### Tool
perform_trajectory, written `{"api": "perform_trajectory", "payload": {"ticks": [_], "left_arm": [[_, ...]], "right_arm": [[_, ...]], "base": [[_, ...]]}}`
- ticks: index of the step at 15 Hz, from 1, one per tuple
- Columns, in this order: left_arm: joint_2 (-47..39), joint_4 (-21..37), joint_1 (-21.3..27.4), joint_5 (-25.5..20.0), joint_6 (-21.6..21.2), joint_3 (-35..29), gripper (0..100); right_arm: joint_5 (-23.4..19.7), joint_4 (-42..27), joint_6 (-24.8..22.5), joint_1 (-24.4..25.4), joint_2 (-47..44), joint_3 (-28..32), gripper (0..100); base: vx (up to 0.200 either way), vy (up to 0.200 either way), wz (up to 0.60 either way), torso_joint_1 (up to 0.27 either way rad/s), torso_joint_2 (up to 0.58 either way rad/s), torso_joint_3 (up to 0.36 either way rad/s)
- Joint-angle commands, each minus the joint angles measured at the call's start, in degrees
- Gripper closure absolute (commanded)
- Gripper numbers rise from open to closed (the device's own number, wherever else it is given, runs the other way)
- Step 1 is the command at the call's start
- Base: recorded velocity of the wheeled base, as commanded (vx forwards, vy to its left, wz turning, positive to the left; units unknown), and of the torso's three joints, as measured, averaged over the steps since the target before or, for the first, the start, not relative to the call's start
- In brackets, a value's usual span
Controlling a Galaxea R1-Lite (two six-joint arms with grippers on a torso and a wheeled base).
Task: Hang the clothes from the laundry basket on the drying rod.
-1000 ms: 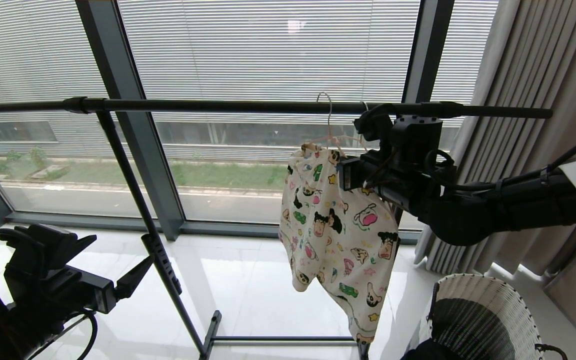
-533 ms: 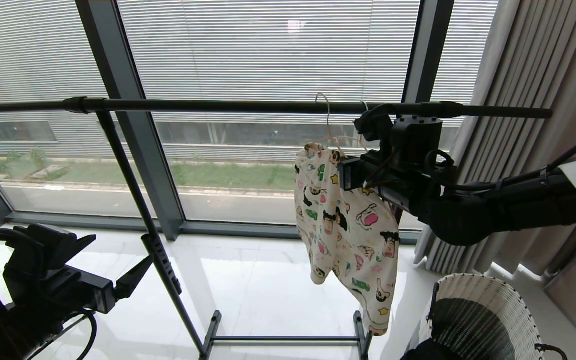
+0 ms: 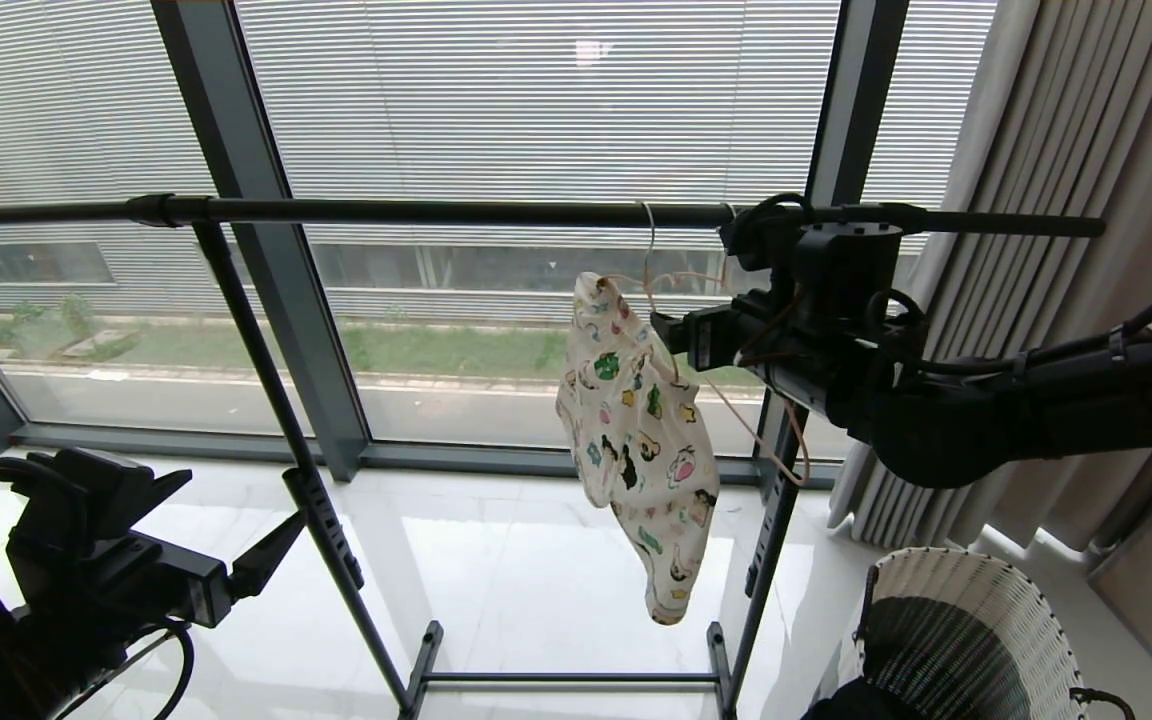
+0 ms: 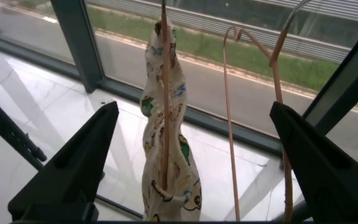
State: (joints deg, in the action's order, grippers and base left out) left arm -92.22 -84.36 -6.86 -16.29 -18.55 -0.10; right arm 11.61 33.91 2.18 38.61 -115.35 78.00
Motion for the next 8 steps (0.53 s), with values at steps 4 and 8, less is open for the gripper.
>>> {"api": "perform_trajectory", "payload": {"ticks": [4, 8], "left_arm": [[-0.41, 0.07, -0.78, 0.64, 0.01, 0.1, 0], [-0.59, 0.16, -4.04, 0.99, -0.08, 0.1, 0]], "right_arm": [[-0.18, -2.27, -0.34, -1.87, 9.61, -6.8, 0], [0.08, -14.4, -3.59, -9.78, 23.15, -17.88, 0]], "base": [[0.0, 0.0, 0.0, 0.0, 0.0, 0.0], [0.0, 0.0, 0.0, 0.0, 0.0, 0.0]]}}
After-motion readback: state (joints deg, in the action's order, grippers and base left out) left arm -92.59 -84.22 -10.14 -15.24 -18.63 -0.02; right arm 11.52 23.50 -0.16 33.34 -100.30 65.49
